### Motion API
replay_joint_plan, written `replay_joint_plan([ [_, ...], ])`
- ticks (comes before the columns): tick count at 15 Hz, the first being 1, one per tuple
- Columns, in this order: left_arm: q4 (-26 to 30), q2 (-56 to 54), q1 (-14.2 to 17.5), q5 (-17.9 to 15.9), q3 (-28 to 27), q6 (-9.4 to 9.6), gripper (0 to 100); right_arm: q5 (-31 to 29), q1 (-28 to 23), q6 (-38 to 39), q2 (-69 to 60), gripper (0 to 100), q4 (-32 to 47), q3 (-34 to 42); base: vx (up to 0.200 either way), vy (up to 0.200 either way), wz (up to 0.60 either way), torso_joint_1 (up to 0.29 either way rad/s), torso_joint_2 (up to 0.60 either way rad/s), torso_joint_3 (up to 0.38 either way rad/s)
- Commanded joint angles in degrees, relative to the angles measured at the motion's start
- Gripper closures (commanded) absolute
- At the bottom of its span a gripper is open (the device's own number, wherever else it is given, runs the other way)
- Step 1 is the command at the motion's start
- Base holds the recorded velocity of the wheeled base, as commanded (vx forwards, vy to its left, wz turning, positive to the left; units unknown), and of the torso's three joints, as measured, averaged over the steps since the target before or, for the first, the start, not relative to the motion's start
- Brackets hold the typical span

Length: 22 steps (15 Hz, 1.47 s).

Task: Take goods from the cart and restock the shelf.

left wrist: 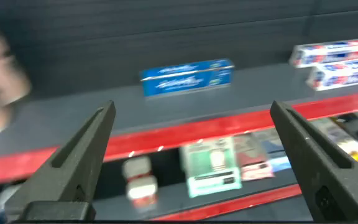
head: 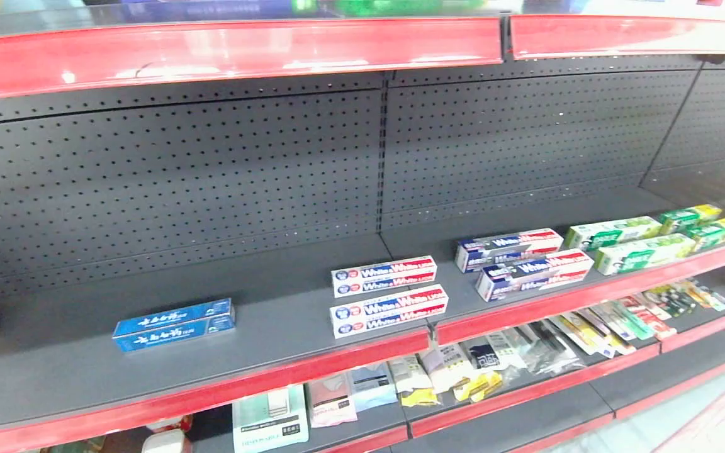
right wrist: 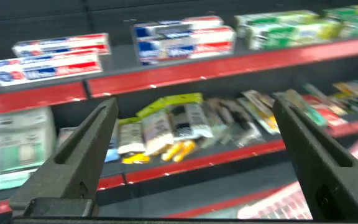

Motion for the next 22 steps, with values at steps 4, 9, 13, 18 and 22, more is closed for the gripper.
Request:
replay_joint_plan([
  [4, 0.00, 0.07, 0.02, -0.05, 0.00, -0.01, 0, 0.01, 0.04, 0.00, 0.06, 0, -0.01, 0.00, 0.000, 0.000, -0.60, 0.002, 0.00, 0.004],
  [9, 0.00, 0.07, 0.02, 0.04, 0.00, -0.01, 0, 0.01, 0.04, 0.00, 0.06, 0, -0.01, 0.00, 0.000, 0.000, -0.60, 0.001, 0.00, 0.000],
  [13, 0.00, 0.07, 0.02, -0.05, 0.00, -0.01, 0, 0.01, 0.04, 0.00, 0.06, 0, -0.01, 0.00, 0.000, 0.000, -0.60, 0.002, 0.00, 0.000],
  [18, 0.00, 0.07, 0.02, -0.05, 0.00, -0.01, 0, 0.01, 0.04, 0.00, 0.06, 0, -0.01, 0.00, 0.000, 0.000, -0.60, 0.003, 0.00, 0.002],
  [22, 0.00, 0.07, 0.02, -0.05, 0.00, -0.01, 0, 0.01, 0.04, 0.09, -0.02, 0, -0.01, 0.00, 0.000, 0.000, -0.30, -0.002, 0.00, 0.000],
])
